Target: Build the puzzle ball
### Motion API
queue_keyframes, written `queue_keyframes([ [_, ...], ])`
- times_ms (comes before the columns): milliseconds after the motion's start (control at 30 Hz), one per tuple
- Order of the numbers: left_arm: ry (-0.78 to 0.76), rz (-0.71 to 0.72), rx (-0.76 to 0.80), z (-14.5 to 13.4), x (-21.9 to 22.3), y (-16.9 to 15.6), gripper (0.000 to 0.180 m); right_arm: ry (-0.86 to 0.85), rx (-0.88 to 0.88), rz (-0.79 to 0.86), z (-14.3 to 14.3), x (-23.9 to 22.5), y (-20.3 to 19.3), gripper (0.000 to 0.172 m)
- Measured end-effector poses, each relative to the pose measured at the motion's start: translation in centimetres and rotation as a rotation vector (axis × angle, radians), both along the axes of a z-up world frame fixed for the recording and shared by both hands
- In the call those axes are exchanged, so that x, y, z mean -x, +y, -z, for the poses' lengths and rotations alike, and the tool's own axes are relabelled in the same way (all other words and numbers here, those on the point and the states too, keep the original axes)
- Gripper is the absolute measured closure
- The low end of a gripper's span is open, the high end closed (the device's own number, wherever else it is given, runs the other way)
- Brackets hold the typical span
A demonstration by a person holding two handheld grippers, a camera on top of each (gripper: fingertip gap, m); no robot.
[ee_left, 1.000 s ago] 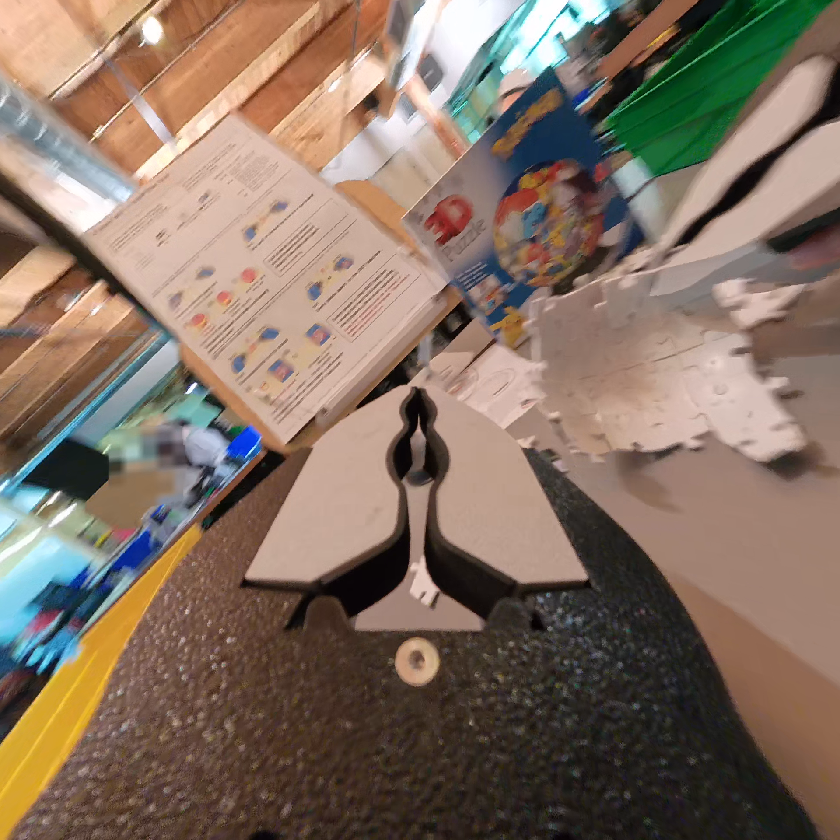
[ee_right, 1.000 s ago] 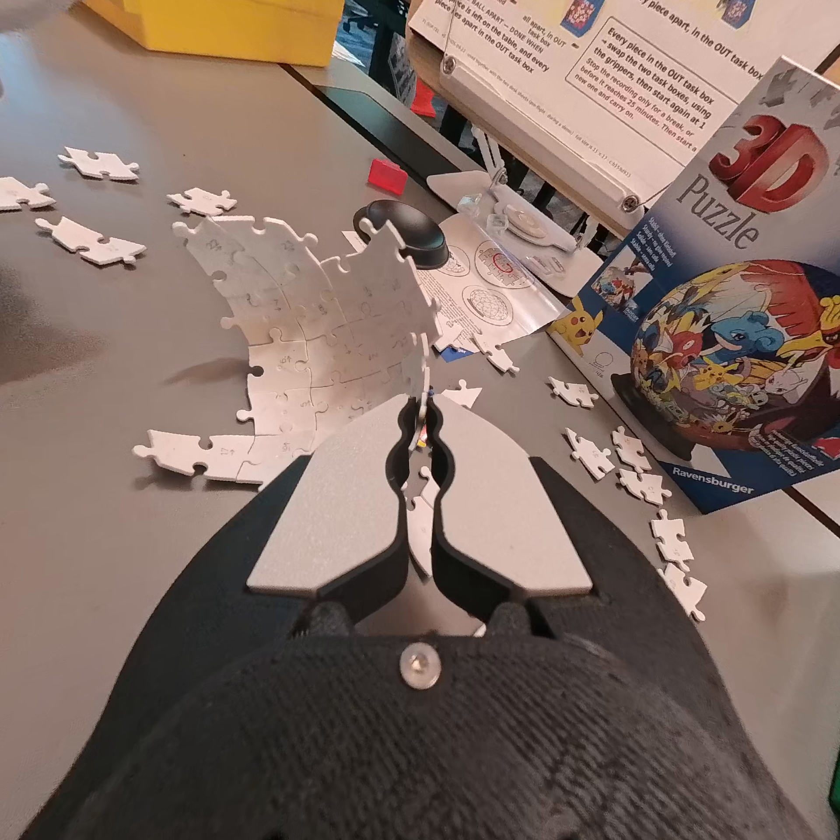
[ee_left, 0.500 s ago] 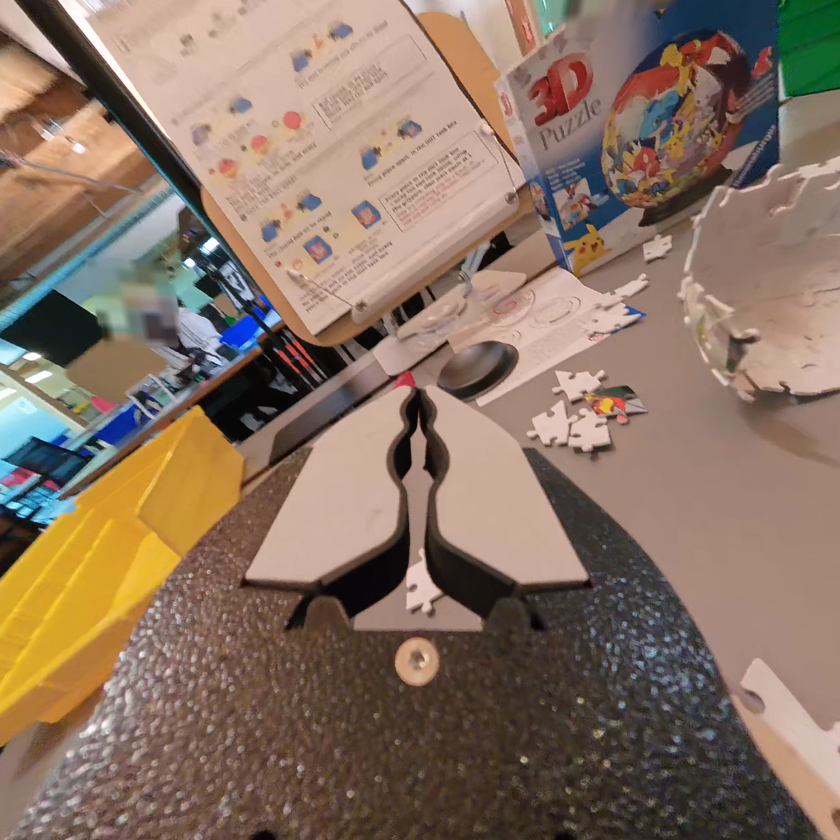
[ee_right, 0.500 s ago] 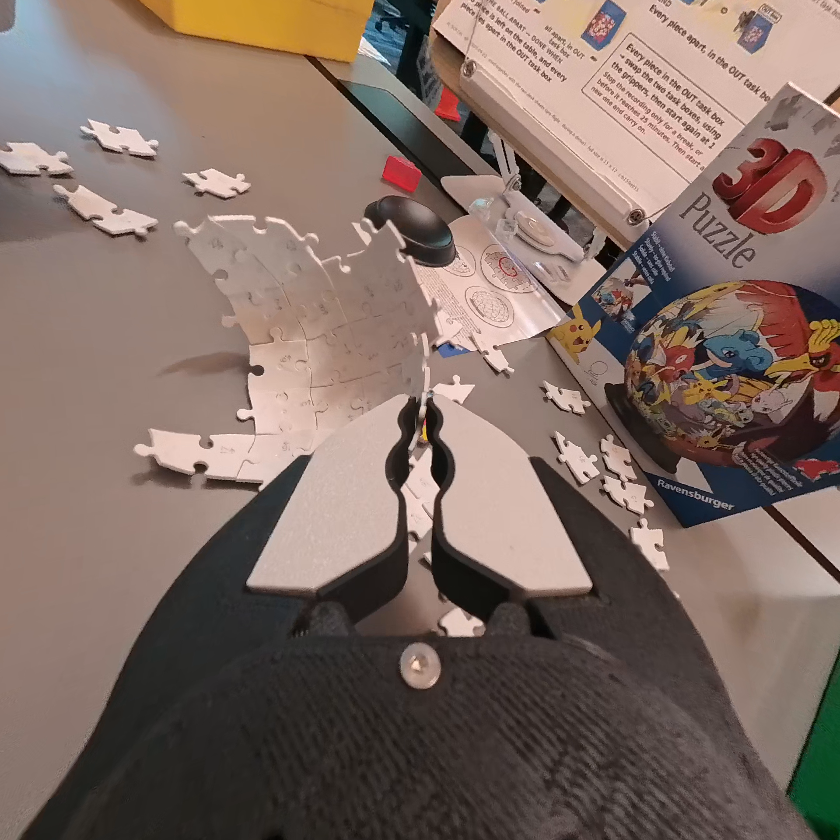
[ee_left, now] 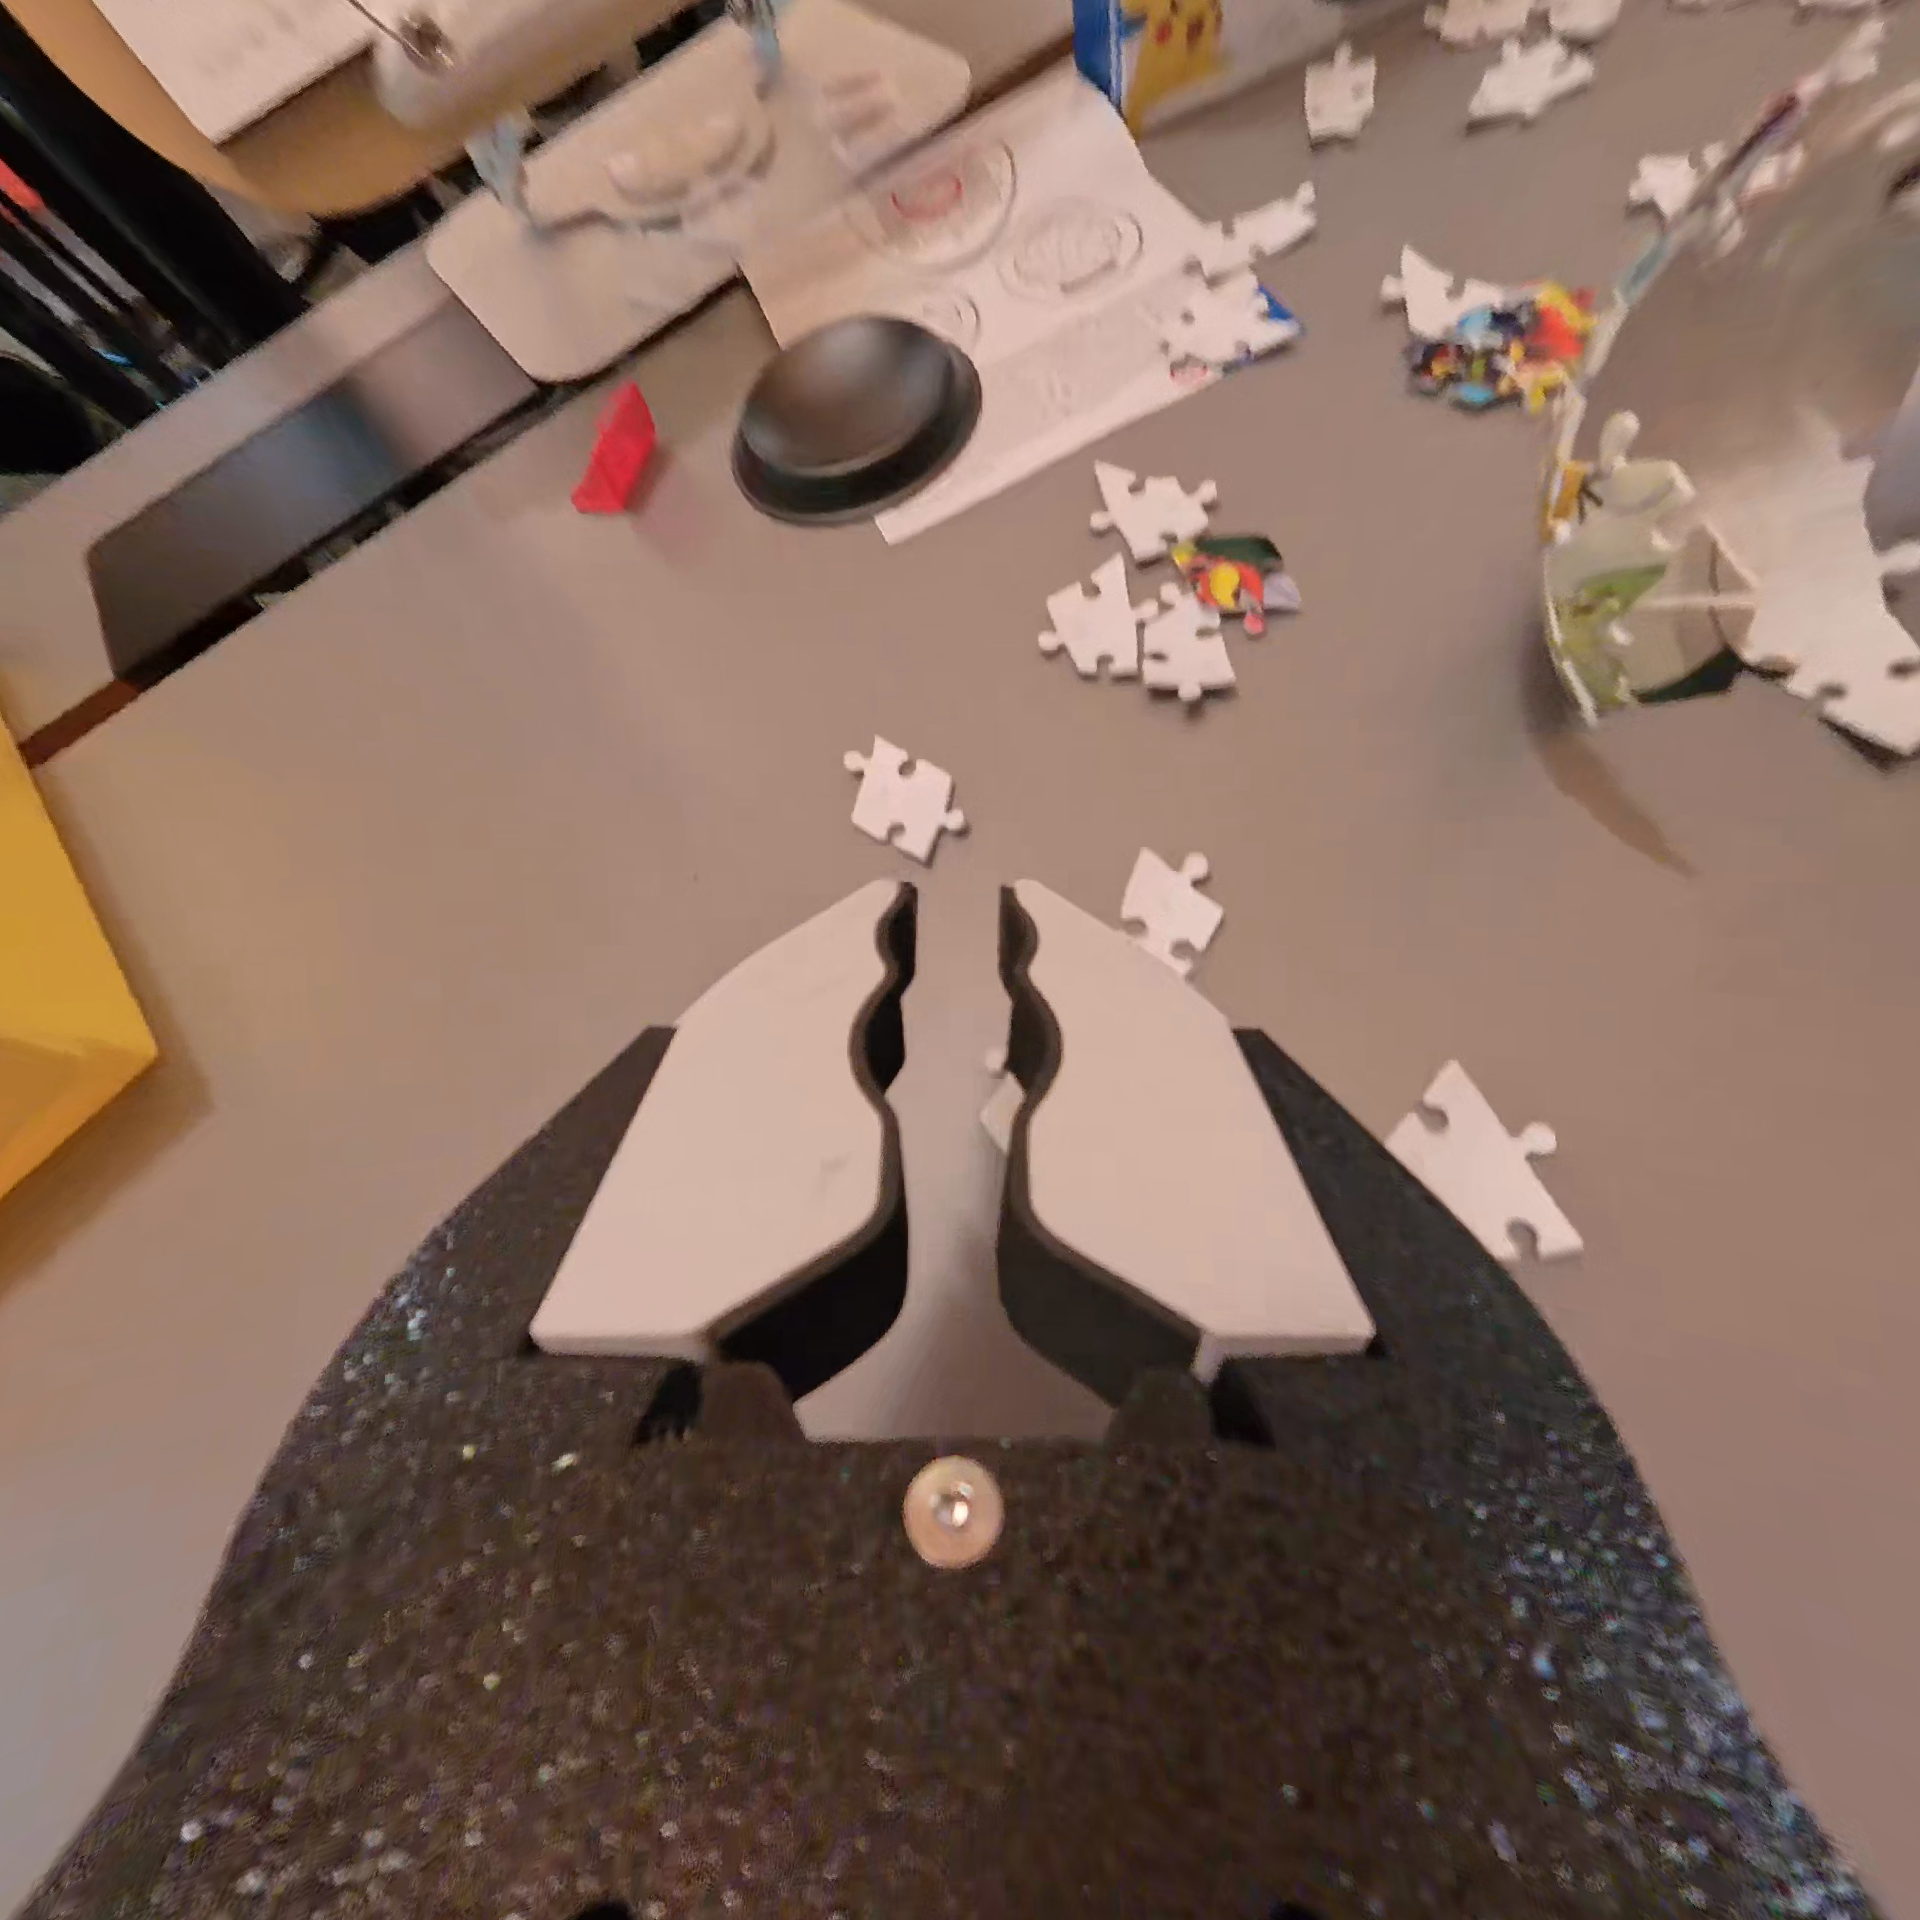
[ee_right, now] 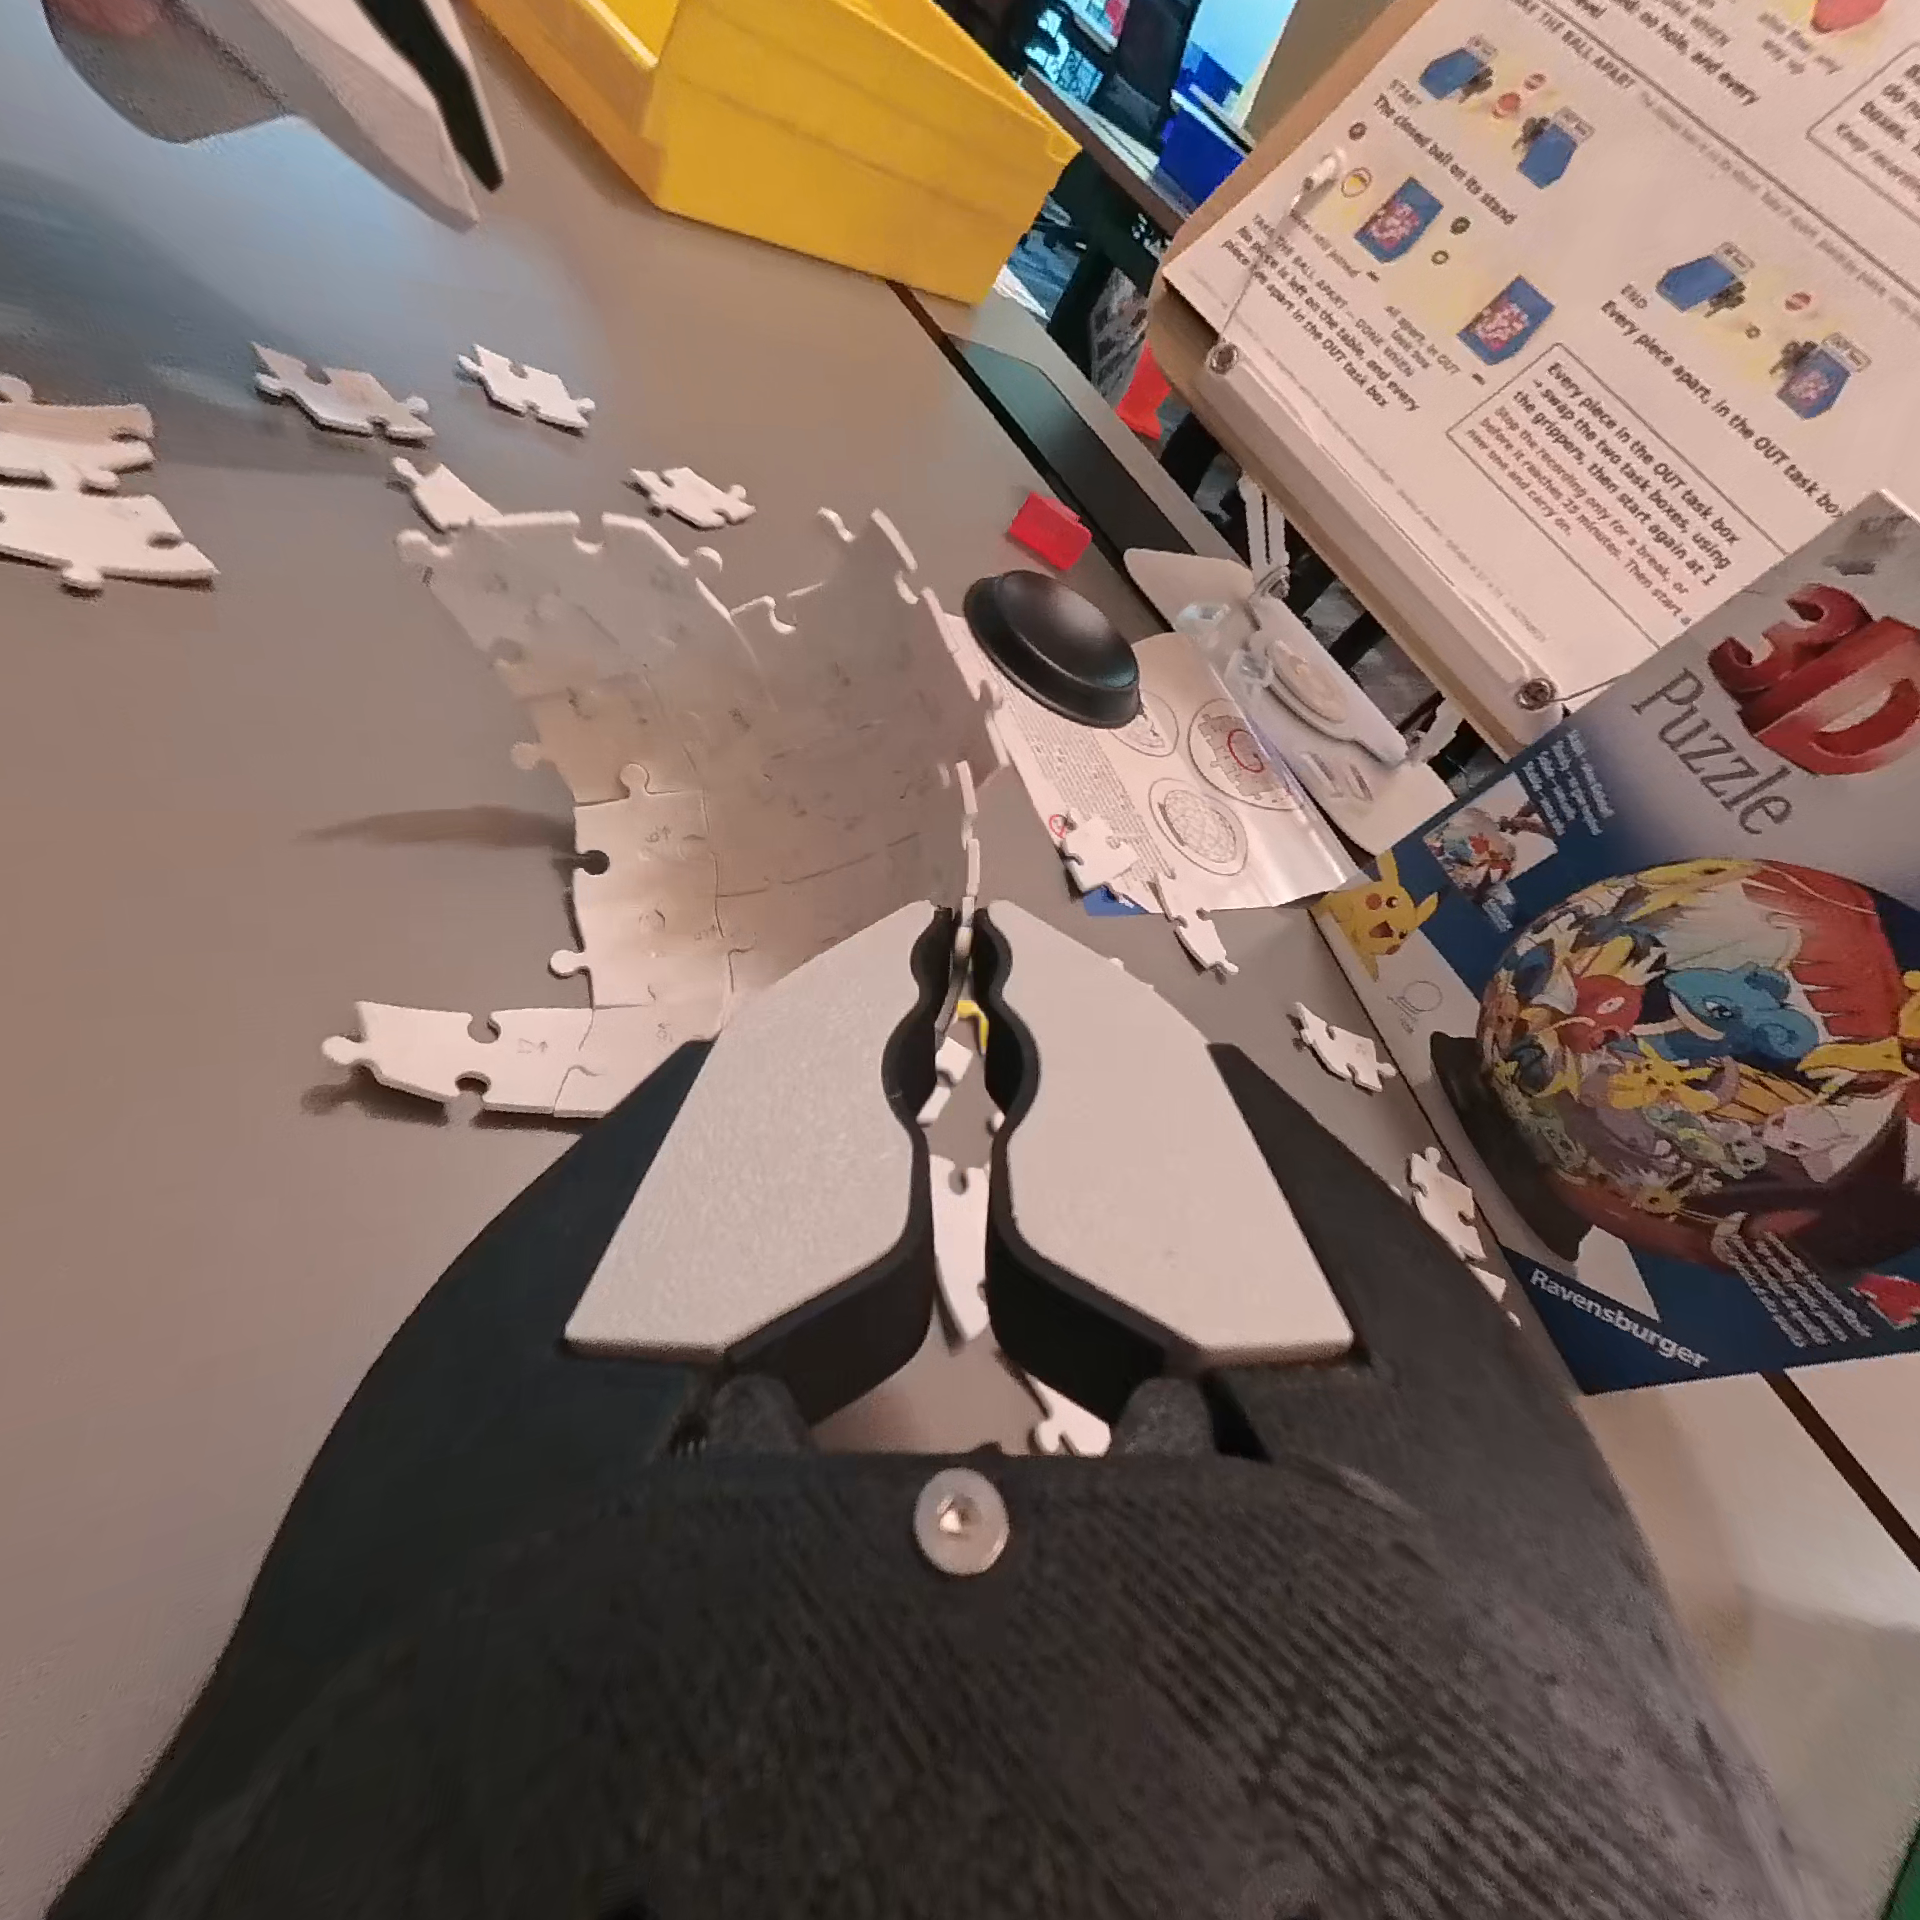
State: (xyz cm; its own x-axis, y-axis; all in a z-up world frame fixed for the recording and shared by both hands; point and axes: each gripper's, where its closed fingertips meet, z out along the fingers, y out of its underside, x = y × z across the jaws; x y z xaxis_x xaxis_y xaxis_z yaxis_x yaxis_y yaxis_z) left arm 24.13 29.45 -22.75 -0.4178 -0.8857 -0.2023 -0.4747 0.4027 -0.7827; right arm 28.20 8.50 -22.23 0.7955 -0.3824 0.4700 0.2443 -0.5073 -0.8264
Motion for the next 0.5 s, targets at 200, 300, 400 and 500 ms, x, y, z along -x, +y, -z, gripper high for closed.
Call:
queue_keyframes([
  [200,0.207,0.083,-0.009,1.5,2.9,-0.3,0.157,-0.007,-0.006,-0.015,-0.1,0.3,0.3,0.169],
  [300,0.280,0.107,-0.042,2.2,4.1,-0.2,0.148,-0.010,-0.002,-0.021,-0.1,0.4,0.4,0.168],
  [400,0.314,0.148,-0.075,2.8,4.7,-0.8,0.146,-0.009,0.000,-0.027,-0.1,0.5,0.7,0.168],
  [500,0.316,0.170,-0.071,2.9,4.6,-1.6,0.146,-0.015,0.007,-0.031,-0.1,0.6,0.8,0.168],
])
